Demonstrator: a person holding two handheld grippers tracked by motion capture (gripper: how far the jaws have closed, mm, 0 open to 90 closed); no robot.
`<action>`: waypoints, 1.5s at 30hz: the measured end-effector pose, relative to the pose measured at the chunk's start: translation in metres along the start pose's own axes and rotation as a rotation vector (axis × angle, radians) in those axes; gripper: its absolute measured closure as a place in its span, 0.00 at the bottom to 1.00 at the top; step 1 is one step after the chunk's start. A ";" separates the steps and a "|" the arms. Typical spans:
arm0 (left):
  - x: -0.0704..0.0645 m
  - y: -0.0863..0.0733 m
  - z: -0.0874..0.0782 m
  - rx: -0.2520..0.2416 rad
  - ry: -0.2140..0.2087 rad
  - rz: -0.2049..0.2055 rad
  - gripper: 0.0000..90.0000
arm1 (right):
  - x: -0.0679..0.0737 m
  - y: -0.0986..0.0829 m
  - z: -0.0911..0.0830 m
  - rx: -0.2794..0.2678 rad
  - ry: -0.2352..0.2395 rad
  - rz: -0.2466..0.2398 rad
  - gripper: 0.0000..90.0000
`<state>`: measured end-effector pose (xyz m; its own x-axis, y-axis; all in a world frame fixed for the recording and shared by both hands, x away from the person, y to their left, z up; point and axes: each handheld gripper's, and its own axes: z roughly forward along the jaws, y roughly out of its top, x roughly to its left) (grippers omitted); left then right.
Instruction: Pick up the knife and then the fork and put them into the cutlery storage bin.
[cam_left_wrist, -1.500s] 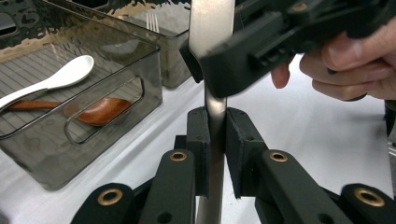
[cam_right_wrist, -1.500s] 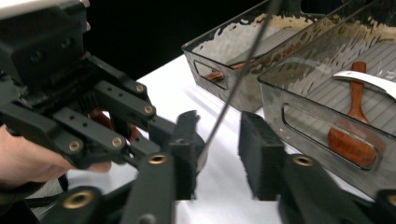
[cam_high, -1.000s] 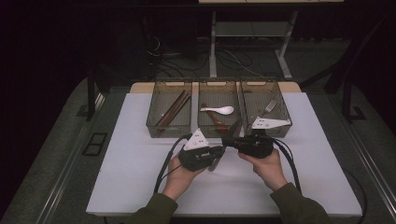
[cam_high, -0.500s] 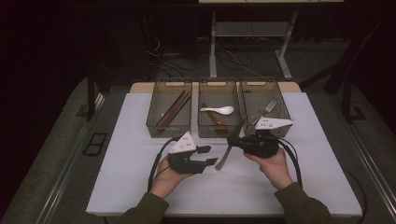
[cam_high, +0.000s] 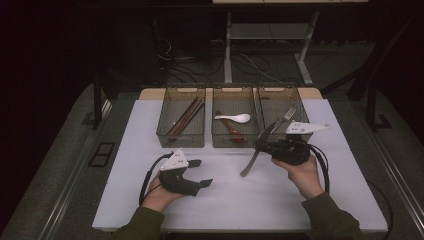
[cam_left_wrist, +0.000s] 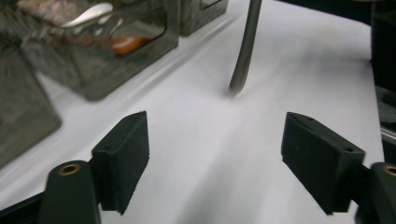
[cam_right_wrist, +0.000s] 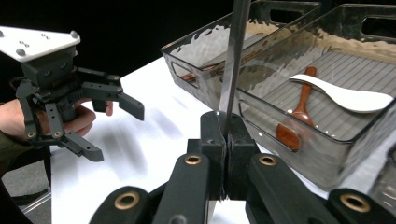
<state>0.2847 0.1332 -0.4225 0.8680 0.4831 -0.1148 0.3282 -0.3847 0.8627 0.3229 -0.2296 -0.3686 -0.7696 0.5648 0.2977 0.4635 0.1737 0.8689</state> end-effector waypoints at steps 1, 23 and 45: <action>0.000 -0.002 -0.002 0.005 0.001 0.001 0.21 | -0.001 0.001 -0.002 0.000 -0.002 -0.001 0.98; 0.000 -0.024 -0.019 0.013 0.023 -0.052 0.00 | -0.032 0.046 -0.077 -0.084 -0.165 -0.003 0.98; -0.001 -0.025 -0.017 0.031 0.016 -0.041 0.00 | -0.102 0.076 -0.087 -0.080 -0.411 0.013 0.98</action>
<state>0.2694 0.1555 -0.4352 0.8477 0.5112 -0.1420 0.3753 -0.3885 0.8416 0.3979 -0.3444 -0.2987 -0.5172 0.8443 0.1406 0.4242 0.1102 0.8988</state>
